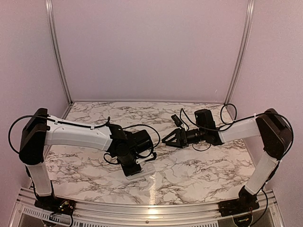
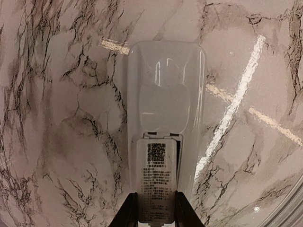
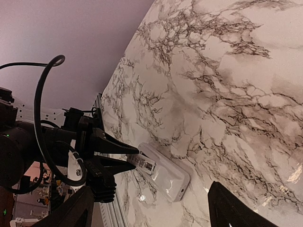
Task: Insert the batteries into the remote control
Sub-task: Load the battery cover onto the remote control without the battery cover.
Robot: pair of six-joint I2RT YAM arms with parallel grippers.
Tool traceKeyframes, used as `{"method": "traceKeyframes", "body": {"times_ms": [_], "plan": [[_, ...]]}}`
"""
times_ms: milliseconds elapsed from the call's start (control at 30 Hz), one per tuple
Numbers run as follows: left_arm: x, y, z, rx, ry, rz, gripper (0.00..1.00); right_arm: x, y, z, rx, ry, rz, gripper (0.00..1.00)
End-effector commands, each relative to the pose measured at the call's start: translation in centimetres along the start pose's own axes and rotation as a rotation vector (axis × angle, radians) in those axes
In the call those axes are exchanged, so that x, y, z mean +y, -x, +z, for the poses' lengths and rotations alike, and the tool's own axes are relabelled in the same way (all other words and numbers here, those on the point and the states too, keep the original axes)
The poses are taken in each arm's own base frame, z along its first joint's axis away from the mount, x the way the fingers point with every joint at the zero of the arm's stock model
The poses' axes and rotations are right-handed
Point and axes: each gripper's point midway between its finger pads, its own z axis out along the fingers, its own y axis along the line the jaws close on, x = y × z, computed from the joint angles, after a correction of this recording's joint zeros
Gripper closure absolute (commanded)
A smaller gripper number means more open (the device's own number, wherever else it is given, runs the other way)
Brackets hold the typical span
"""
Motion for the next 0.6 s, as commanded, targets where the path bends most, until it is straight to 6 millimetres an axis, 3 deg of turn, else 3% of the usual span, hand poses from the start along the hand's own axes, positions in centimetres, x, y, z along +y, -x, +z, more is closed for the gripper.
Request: {"method": "traceKeyframes", "body": {"times_ms": [0,300,567], "plan": [[0.4,0.3,0.2,0.009,0.008,0.003,0.76,-0.3,0.1,-0.1,-0.002,0.008,-0.002,0.19],[0.3,0.7,-0.3,-0.008,0.002,0.005,0.76,-0.3,0.1,-0.1,-0.002,0.011,0.001,0.18],[0.1,0.3,0.8,0.021,-0.004,0.013,0.76,-0.3,0.0,0.0,0.0,0.012,0.0,0.18]]}}
